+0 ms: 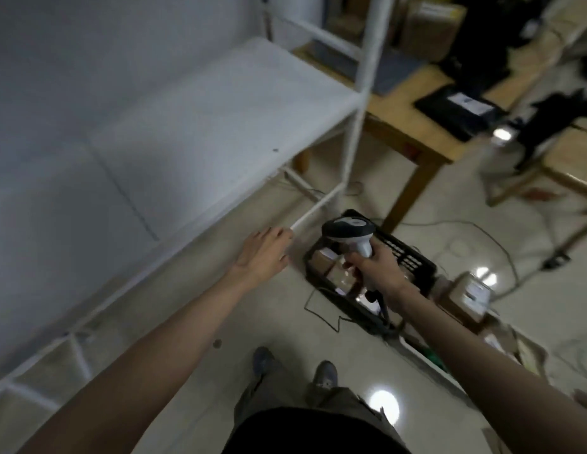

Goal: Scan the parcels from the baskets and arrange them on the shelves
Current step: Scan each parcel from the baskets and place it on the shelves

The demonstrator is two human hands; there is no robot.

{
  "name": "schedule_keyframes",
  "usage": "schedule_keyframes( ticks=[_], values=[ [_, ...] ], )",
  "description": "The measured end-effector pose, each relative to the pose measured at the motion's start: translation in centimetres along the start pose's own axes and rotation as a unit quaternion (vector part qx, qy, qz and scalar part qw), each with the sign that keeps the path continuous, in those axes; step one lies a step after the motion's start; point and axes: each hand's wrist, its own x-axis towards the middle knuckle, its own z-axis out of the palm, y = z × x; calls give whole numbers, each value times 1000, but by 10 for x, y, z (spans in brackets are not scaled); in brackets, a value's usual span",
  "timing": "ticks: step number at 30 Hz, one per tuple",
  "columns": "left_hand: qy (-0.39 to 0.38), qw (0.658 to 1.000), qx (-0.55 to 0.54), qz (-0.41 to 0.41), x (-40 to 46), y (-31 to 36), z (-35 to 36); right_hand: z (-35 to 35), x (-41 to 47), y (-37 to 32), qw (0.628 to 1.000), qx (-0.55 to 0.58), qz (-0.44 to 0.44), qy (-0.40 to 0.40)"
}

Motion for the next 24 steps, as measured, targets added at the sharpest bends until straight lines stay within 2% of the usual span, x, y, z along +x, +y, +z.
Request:
schedule_keyframes(
  ticks=[4, 9, 14, 24],
  values=[
    [-35, 996, -7, 77, 58, 60, 24, -67, 3, 35, 995, 27, 42, 87],
    [-79, 986, -19, 144, 118, 115, 57, -117, 8, 76, 980, 72, 97, 161],
    [-145, 971, -38, 188, 170, 159, 93, -141, 23, 112, 955, 76, 160, 236],
    [-246, 932, -78, 256, 250, 230, 137, -169, 48, 160, 914, 64, 250, 313]
  ],
)
